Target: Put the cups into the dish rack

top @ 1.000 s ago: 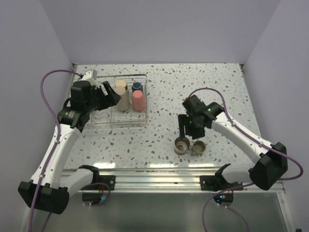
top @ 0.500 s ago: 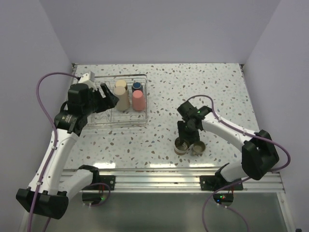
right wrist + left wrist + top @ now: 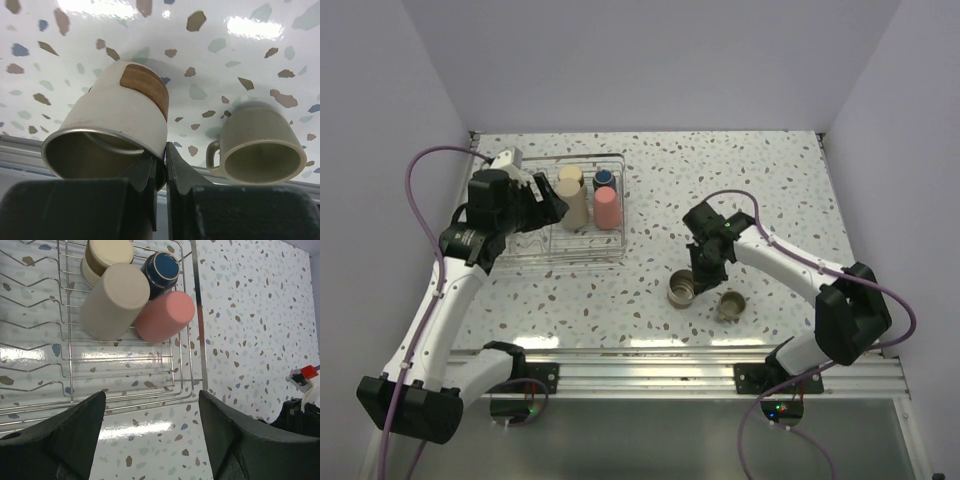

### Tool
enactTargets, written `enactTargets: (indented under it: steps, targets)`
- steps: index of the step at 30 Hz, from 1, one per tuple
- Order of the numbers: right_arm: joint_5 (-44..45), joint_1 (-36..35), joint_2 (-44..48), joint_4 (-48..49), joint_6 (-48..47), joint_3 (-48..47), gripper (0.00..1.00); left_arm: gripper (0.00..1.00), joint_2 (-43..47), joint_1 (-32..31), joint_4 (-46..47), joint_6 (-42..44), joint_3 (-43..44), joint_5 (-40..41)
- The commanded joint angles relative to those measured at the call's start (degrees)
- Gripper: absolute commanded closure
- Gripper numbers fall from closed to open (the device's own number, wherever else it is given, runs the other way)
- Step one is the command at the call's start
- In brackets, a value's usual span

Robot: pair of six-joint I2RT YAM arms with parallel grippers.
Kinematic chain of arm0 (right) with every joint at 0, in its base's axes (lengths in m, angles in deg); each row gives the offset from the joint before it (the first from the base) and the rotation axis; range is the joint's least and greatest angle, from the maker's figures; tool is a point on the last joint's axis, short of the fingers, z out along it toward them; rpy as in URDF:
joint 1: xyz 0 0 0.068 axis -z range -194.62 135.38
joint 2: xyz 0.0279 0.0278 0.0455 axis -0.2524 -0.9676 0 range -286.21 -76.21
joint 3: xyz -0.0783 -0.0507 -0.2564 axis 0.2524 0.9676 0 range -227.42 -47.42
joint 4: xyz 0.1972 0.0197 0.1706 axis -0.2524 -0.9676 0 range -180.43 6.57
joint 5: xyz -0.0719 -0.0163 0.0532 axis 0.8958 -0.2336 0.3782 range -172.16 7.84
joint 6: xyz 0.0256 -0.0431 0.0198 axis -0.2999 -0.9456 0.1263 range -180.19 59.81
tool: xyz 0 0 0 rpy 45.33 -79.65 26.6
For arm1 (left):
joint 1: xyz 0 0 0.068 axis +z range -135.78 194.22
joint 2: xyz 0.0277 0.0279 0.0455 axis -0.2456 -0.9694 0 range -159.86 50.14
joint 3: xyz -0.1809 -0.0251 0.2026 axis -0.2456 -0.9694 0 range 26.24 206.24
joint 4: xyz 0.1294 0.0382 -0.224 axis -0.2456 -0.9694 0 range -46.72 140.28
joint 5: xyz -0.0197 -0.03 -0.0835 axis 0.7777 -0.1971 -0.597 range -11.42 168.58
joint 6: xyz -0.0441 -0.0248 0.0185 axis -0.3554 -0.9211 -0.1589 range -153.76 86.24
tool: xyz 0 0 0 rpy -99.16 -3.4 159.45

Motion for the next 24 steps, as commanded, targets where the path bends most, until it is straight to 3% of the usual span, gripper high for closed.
enactTargets:
  steps: [1, 6, 10, 12, 14, 16, 17, 18, 20, 21, 24]
  targets:
    - [0.38, 0.02, -0.42, -1.16, -0.45, -8.16, 1.0, 0.22, -0.96, -0.31, 1.67, 1.69, 1.77, -1.49]
    - [-0.77, 0.1, -2.17, -4.84, 0.34, -23.1, 1.0, 0.21, -2.27, -0.31, 5.71, 1.79, 3.61, -8.94]
    - [-2.17, 1.24, -7.87, -10.47, 0.95, -44.94, 1.0, 0.2, -4.74, -0.31, 9.48, -0.14, 6.34, -15.28]
    - [-5.23, 2.21, -9.55, -11.18, 1.92, -50.79, 1.0, 0.19, -5.18, -0.31, 15.27, -3.29, 6.08, -18.7]
    - [-13.83, 4.14, -9.91, -8.65, 4.02, -54.77, 1.0, 0.17, -5.09, 0.39, 26.85, -7.07, 3.54, -25.9]
    - [-24.08, 6.59, -8.86, -0.58, 7.0, -53.03, 1.0, 0.16, -4.83, 2.31, 39.22, -17.86, -1.97, -34.22]
    - [-27.19, 7.3, -8.25, 2.85, 11.11, -51.62, 1.0, 0.16, -4.83, 3.11, 53.29, -22.69, -4.36, -36.27]
    - [-29.75, 8.18, -6.59, 10.28, 13.5, -49.96, 1.0, 0.15, -5.26, 4.6, 60.92, -32.57, -6.73, -38.91]
    - [-35.89, 9.77, -5.35, 17.43, 20.07, -44.94, 1.0, 0.14, -6.31, 5.92, 80.56, -41.42, -12.28, -39.81]
    - [-37.84, 10.21, -4.47, 23.73, 21.86, -43.45, 1.0, 0.14, -8.15, 6.63, 85.73, -47.98, -13.33, -40.59]
    - [-41.89, 10.48, -4.2, 31.07, 26.43, -40.19, 1.0, 0.14, -13.15, 6.55, 100.78, -56.28, -13.79, -41.74]
